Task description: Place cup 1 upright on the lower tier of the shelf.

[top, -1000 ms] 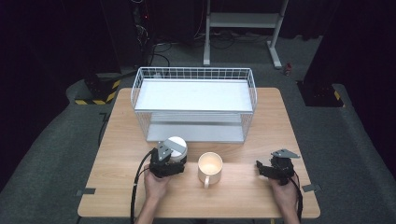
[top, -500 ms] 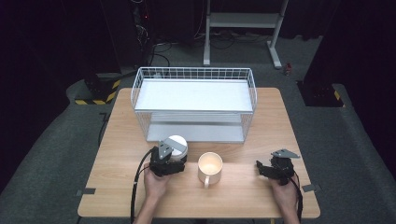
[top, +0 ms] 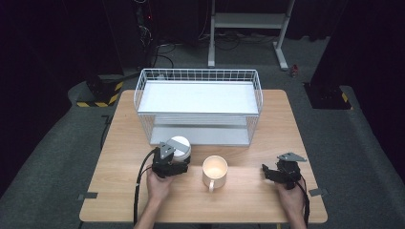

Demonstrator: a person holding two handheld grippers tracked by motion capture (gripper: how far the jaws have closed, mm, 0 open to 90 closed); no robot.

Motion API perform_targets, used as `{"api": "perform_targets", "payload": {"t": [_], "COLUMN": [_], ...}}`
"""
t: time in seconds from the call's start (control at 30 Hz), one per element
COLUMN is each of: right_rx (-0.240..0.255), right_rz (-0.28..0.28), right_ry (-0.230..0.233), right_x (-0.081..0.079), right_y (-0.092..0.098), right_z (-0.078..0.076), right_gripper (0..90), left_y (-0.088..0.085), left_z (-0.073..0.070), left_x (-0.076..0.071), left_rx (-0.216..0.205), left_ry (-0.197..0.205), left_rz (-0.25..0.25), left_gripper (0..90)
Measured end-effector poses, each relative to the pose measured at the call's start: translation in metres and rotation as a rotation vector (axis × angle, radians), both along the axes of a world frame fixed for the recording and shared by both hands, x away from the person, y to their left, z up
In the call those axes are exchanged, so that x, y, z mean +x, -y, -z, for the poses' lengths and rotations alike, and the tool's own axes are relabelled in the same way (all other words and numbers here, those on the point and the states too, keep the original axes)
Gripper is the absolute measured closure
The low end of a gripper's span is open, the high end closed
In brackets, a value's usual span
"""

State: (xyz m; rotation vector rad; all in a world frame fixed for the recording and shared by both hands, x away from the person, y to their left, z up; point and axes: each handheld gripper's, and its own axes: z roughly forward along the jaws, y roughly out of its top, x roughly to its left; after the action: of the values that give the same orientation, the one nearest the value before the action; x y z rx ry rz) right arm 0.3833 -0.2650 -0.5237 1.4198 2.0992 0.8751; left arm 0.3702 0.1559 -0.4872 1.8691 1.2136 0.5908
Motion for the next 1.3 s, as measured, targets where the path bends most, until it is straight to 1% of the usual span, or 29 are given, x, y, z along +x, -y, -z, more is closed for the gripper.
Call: {"api": "perform_targets", "payload": {"t": [0.17, 0.23, 0.37, 0.4, 0.43, 0.47, 0.5, 0.53, 0.7, 0.77, 0.87, 0.9, 0.93, 0.97, 1.0, 1.1, 1.2, 1.3], "right_rx": [0.0, 0.0, 0.0, 0.0, 0.001, 0.001, 0.0, 0.001, 0.0, 0.0, 0.0, 0.0, 0.0, 0.0, 0.0, 0.002, 0.002, 0.002], "right_rz": [0.0, 0.0, 0.0, 0.001, 0.001, 0.001, 0.0, 0.001, 0.0, 0.001, 0.001, 0.0, 0.0, 0.001, 0.001, 0.002, 0.002, 0.002], "right_ry": [0.0, -0.001, 0.0, 0.0, -0.001, -0.001, 0.0, -0.001, 0.0, 0.0, 0.0, 0.0, 0.0, 0.0, 0.0, 0.0, 0.0, 0.0], "right_x": [0.0, 0.0, 0.0, 0.0, 0.0, 0.0, 0.0, 0.0, 0.0, 0.0, 0.0, 0.0, 0.0, 0.0, 0.0, 0.0, 0.0, 0.0], "right_y": [0.0, 0.0, 0.0, 0.0, 0.0, 0.0, 0.0, 0.0, 0.0, 0.0, 0.0, 0.0, 0.0, 0.0, 0.0, 0.0, 0.0, 0.0], "right_z": [0.0, 0.0, 0.0, 0.0, 0.0, 0.0, 0.0, 0.0, 0.0, 0.0, 0.0, 0.0, 0.0, 0.0, 0.0, 0.0, 0.0, 0.0], "right_gripper": [22.6, 22.6, 22.6, 22.6, 22.6, 22.6, 22.6, 22.5, 22.6, 22.6, 22.6, 22.6, 22.6, 22.6, 22.6, 22.5, 22.5, 22.6], "left_y": [-0.002, -0.002, -0.002, -0.002, -0.002, -0.002, -0.002, -0.002, -0.003, -0.005, -0.006, -0.007, -0.007, -0.008, -0.008, -0.008, -0.006, -0.005], "left_z": [-0.001, -0.003, -0.008, -0.009, -0.01, -0.01, -0.011, -0.012, -0.018, -0.021, -0.023, -0.023, -0.023, -0.023, -0.023, -0.02, -0.019, -0.018], "left_x": [0.0, 0.001, 0.004, 0.005, 0.006, 0.006, 0.008, 0.009, 0.014, 0.018, 0.023, 0.025, 0.025, 0.029, 0.029, 0.036, 0.04, 0.047], "left_rx": [0.0, 0.019, 0.012, 0.016, 0.005, 0.005, 0.003, 0.012, 0.01, 0.017, 0.009, 0.009, 0.009, -0.009, -0.009, 0.009, 0.02, 0.024], "left_ry": [-0.003, -0.01, -0.006, -0.006, -0.002, -0.002, -0.006, -0.005, -0.004, -0.009, -0.009, -0.003, -0.003, -0.003, -0.003, -0.005, -0.004, -0.007], "left_rz": [-0.01, -0.01, -0.01, -0.01, -0.012, -0.012, -0.014, -0.014, -0.017, -0.022, -0.029, -0.031, -0.031, -0.042, -0.042, -0.059, -0.061, -0.071], "left_gripper": [19.1, 19.1, 19.1, 19.1, 19.1, 19.1, 19.1, 19.1, 19.1, 19.1, 19.1, 19.1, 19.1, 19.1, 19.1, 19.1, 19.1, 19.1]}}
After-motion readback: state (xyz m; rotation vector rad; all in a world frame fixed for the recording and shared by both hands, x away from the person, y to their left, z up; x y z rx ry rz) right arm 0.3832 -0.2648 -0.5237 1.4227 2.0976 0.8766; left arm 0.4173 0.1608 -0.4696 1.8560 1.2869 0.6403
